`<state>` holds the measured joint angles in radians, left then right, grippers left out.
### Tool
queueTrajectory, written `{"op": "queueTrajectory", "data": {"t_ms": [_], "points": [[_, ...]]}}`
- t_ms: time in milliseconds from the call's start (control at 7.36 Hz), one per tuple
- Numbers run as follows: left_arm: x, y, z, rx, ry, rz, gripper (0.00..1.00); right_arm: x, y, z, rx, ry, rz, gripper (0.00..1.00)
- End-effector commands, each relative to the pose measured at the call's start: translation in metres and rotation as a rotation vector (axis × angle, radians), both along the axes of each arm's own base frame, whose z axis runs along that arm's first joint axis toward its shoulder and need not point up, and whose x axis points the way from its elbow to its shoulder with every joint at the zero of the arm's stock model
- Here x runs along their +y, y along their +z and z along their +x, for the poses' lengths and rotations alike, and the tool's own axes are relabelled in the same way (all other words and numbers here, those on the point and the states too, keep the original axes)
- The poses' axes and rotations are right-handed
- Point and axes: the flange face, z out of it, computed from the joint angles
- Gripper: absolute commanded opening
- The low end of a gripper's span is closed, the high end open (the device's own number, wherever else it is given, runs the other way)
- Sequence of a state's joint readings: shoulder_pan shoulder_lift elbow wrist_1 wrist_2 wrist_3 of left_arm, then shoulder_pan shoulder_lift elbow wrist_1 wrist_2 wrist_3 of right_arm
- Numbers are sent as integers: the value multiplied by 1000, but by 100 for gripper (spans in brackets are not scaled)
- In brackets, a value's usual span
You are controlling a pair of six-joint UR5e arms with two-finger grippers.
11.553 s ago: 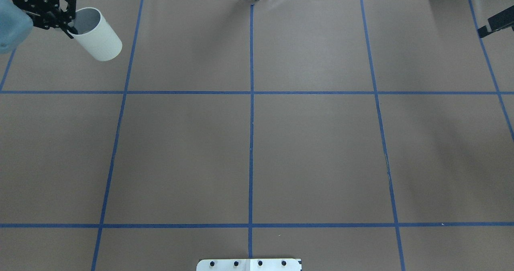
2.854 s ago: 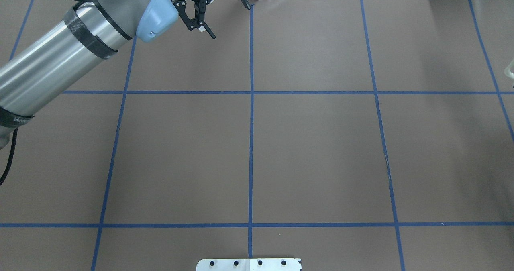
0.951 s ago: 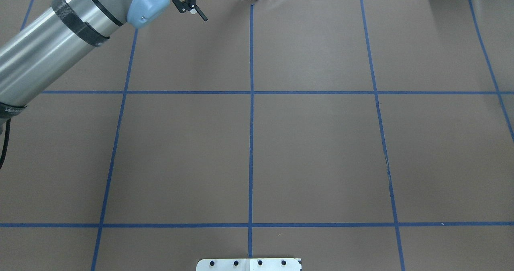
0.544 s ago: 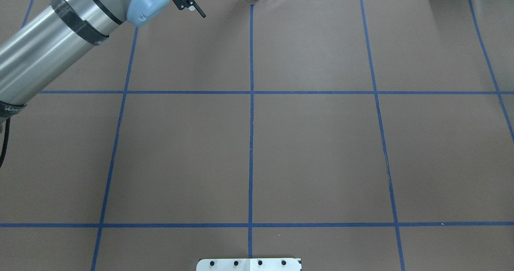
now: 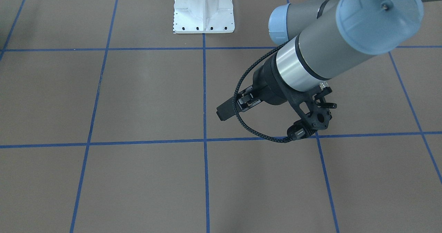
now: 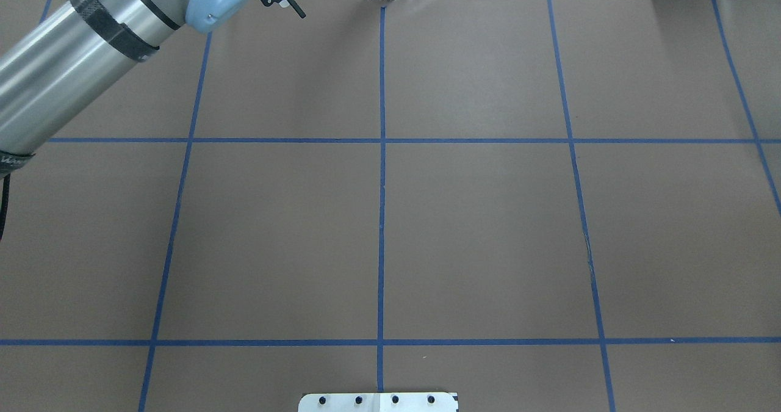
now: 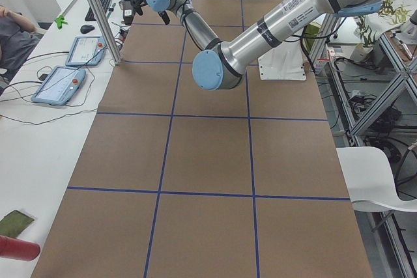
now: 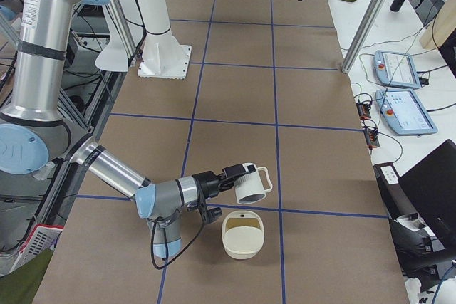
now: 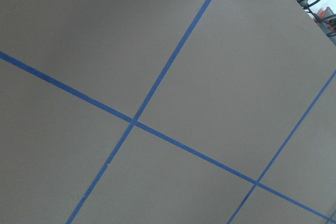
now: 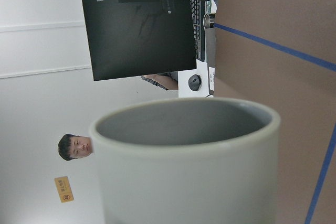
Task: Left arm hands cup to right arm to dump lemon
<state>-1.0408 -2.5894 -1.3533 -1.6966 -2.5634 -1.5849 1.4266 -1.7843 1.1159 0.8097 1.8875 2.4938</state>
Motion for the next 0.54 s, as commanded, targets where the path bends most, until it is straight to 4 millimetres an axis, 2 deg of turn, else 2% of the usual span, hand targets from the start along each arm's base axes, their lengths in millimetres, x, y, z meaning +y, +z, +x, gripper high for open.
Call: {"op": "queueTrajectory", "data": {"t_ms": [0,408], "points": [[-2,1,0,-6,-6,10,100,1,17,4,-113,13,-18,0],[-2,2,0,-7,-2,19,100,0,18,6,-219,22,-48,0]]}}
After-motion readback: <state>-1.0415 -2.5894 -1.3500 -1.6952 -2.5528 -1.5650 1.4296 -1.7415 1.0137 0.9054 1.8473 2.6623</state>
